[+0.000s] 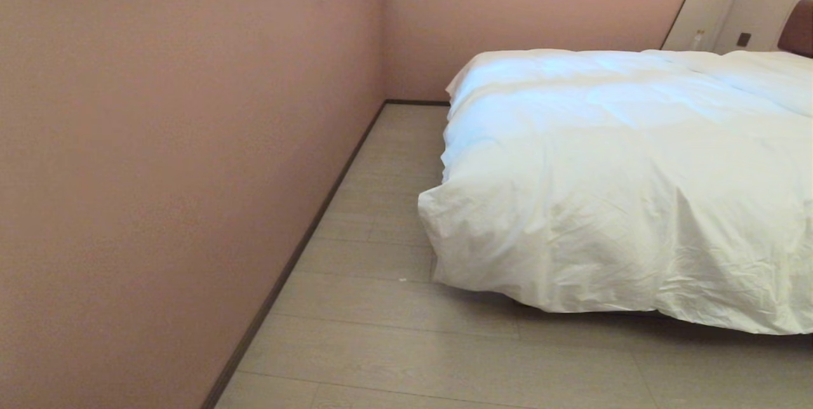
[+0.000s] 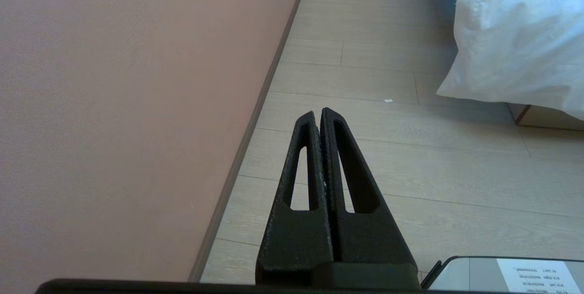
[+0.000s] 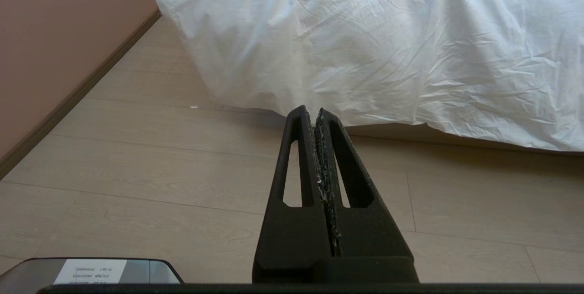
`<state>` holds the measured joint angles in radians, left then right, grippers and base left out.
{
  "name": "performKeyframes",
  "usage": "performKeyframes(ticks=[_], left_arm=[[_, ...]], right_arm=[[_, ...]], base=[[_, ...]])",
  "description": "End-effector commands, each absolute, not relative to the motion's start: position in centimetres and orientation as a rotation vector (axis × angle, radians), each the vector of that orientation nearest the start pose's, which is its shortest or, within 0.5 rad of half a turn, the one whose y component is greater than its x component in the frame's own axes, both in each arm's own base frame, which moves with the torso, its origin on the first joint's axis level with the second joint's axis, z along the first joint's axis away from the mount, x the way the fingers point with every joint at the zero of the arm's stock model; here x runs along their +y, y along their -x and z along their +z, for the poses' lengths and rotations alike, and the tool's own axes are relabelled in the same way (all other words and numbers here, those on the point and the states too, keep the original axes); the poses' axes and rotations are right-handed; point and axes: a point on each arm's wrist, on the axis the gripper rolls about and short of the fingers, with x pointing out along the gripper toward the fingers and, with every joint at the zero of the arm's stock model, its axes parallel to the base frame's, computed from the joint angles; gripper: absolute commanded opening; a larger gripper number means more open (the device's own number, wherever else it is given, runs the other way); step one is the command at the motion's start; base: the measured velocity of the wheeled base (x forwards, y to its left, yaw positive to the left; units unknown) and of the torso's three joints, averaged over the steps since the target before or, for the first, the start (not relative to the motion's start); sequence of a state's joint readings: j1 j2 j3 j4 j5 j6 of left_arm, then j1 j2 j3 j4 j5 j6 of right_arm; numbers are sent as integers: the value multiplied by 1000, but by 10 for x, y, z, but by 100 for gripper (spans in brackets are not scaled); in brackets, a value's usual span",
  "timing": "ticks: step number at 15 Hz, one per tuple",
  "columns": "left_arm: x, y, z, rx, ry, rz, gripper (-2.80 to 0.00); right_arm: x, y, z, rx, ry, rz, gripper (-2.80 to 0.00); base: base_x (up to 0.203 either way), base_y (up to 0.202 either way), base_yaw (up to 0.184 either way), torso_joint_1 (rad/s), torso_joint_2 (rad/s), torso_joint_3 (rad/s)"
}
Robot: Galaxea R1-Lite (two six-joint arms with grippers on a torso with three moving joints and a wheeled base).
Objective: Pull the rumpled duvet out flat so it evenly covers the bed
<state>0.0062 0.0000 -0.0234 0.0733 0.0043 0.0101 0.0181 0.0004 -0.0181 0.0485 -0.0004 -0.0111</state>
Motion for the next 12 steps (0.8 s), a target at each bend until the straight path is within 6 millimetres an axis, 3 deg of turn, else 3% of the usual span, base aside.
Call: performKeyframes(ticks=[1, 12], left_arm=[[0, 25, 75, 49, -11, 10, -280], [0, 25, 75, 49, -11, 11, -280]], right_arm=[[0, 24, 75, 31, 12, 19, -280], [0, 24, 76, 31, 13, 19, -280]], base=[[0, 0, 0, 0, 0, 0], [0, 0, 0, 0, 0, 0]])
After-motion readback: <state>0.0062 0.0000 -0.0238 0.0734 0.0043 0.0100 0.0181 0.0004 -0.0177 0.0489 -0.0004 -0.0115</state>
